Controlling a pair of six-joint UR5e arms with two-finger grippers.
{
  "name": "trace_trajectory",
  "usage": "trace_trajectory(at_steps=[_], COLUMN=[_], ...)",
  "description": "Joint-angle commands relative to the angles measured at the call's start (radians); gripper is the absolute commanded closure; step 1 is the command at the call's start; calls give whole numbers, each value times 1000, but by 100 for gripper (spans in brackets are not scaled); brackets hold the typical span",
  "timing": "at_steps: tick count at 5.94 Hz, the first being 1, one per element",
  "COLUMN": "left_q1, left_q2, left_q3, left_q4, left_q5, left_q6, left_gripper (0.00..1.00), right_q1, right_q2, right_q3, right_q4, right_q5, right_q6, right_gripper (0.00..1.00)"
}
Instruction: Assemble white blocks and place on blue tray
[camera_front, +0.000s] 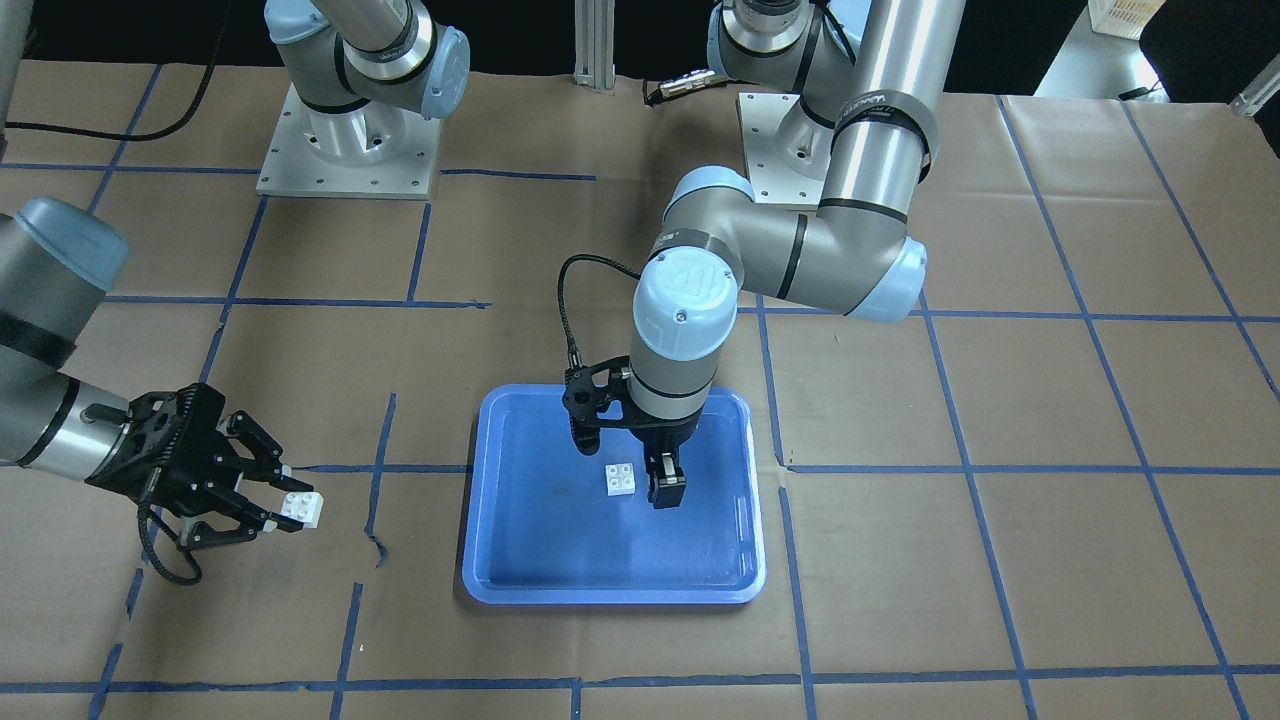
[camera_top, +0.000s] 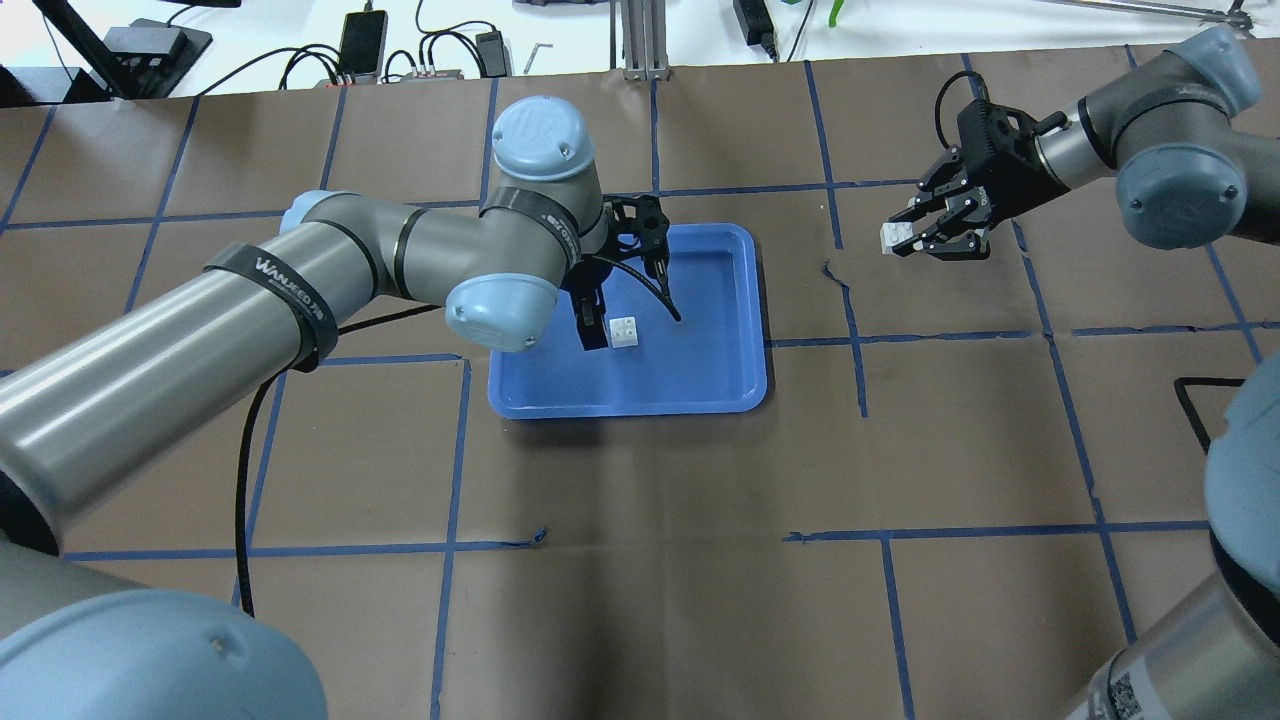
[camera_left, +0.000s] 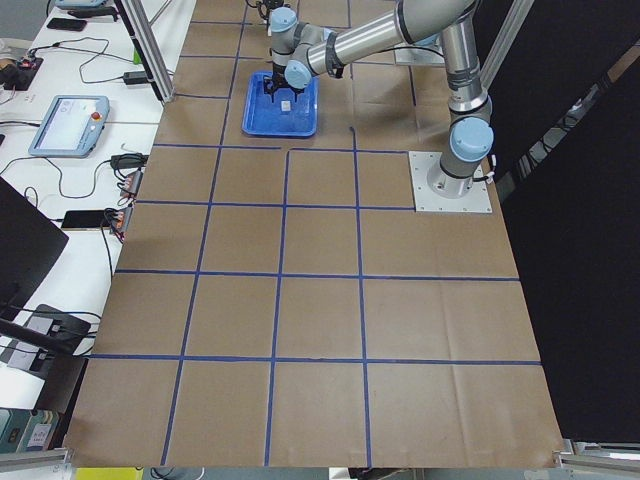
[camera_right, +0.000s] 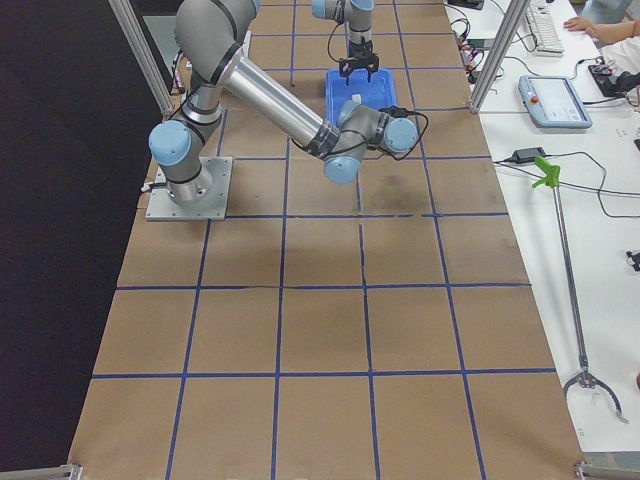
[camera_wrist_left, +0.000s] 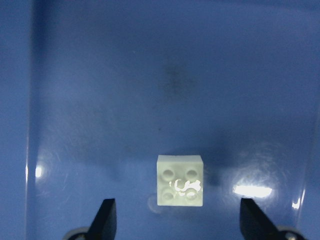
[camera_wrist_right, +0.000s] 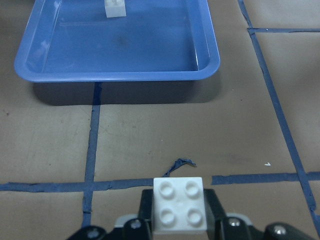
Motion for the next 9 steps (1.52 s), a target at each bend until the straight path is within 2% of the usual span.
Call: trace_trajectory(at_steps=[1,2,3,5,6,7,8,9], left_q1=[32,86,128,150,200,213,216,214], left_q2=[152,245,343,448,480,502,511,516], left_q3=[50,49,57,26,29,44,46,44], left_q4=[-267,-364,-489,-559,-570,-573,-578,-567], left_q5=[-2,-70,-106,-93,26,41,38,32], left_q6=[-25,-70,-85,-188,-313,-528,-625,-867], left_gripper=[10,4,2,1,1,1,1,1], right_q1=[108,191,267,415,443,452,457,457], right_q2=[-10,1,10,55,90,113,119,121], right_q3=[70,101,107,109,113,136,180,194], right_q4=[-187,-359,-462,-608,-656,-696,-751,-770], right_q5=[4,2,-1,-13,-15,-15,-15,-16], right_q6=[196,361,498,655,674,676,676,676], right_gripper=[68,68,68,68,68,68,68,67])
